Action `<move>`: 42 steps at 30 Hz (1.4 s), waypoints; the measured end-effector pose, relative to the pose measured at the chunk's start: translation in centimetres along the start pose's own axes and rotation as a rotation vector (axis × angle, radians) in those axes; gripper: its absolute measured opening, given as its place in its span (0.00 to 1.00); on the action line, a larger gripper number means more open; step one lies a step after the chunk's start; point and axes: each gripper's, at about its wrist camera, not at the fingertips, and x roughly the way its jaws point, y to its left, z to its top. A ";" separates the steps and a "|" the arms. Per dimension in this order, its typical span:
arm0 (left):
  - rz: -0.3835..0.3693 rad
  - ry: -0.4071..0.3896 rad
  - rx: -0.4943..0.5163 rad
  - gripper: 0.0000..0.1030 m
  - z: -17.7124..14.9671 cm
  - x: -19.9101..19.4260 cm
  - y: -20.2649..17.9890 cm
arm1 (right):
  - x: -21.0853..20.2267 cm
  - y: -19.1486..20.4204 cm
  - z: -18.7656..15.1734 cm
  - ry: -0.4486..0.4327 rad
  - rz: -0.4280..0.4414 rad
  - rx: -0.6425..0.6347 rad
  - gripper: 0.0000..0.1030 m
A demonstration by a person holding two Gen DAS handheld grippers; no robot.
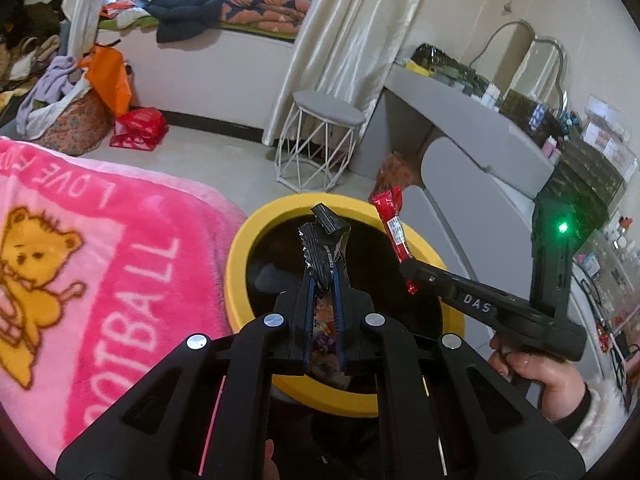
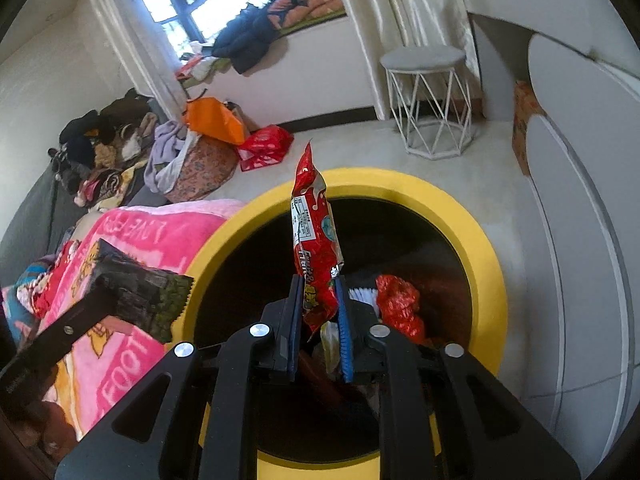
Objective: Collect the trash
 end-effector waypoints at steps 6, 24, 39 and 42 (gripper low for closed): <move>0.011 0.074 -0.010 0.29 -0.2 3.4 0.7 | -0.1 -0.7 -0.3 0.023 -0.020 0.036 0.33; 0.274 -0.072 0.002 0.90 -2.2 -4.9 3.7 | -6.6 5.5 -3.2 -0.276 -0.043 -0.135 0.92; 0.412 -0.198 -0.025 0.90 -6.1 -11.6 5.0 | -10.6 10.1 -7.8 -0.527 -0.068 -0.337 0.94; 0.412 -0.204 -0.038 0.90 -6.5 -12.1 5.3 | -10.7 10.3 -8.1 -0.519 -0.069 -0.334 0.94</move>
